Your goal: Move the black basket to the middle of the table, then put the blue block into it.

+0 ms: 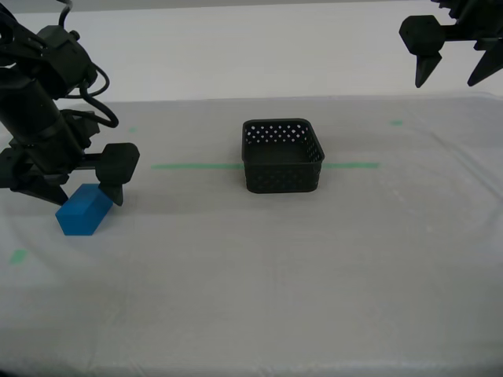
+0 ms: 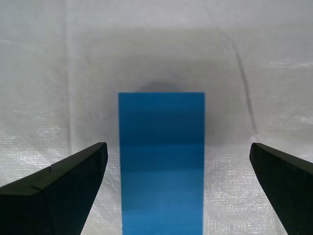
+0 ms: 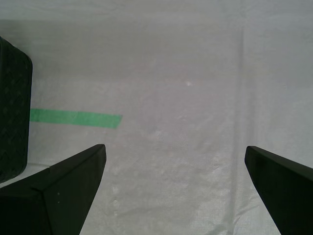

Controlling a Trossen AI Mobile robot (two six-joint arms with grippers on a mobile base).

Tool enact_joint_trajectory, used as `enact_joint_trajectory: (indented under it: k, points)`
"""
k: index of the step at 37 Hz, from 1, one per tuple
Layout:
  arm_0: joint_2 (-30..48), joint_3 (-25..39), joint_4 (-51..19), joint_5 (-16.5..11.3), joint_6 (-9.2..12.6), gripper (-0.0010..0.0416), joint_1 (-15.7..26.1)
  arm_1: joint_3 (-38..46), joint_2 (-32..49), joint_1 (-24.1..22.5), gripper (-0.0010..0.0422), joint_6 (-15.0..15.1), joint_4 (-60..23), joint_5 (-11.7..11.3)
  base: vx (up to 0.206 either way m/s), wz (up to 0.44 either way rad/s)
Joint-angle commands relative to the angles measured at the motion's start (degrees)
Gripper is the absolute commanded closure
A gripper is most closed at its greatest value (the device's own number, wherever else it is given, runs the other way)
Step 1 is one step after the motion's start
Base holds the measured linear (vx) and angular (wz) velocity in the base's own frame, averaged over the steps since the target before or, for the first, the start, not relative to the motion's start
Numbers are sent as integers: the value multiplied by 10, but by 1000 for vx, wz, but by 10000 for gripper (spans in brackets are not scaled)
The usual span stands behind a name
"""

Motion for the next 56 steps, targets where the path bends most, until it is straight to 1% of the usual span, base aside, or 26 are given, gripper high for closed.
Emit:
enact_joint_trajectory:
  k: [1, 19, 24, 29, 32, 38, 51, 56]
  points:
    - [0, 0, 1, -1, 1, 7, 0, 0, 0, -1, 12, -2, 3, -3, 0, 0]
    - [0, 0, 0, -1, 1, 7, 0, 0, -1, -1, 12, -7, 2, -2, 0, 0]
    - [0, 0, 0, -1, 1, 7, 0, 0, -1, -1, 12, -14, 1, 4, 0, 0]
    - [0, 0, 0, -1, 1, 7, 0, 0, -1, -1, 12, -14, 1, 5, 0, 0]
    - [0, 0, 0, -1, 1, 7, 1, 0, -1, -1, 15, -14, 0, 10, 0, 0]
    - [0, 0, 0, -1, 1, 7, 0, 0, -1, -1, 40, -22, -9, 11, 0, 0]
    - [0, 0, 0, -1, 1, 7, 1, 0, -1, -1, 144, -22, -10, 11, 0, 0]
    - [0, 0, 0, -1, 1, 7, 1, 0, -1, -1, 177, -26, -11, 11, 0, 0]
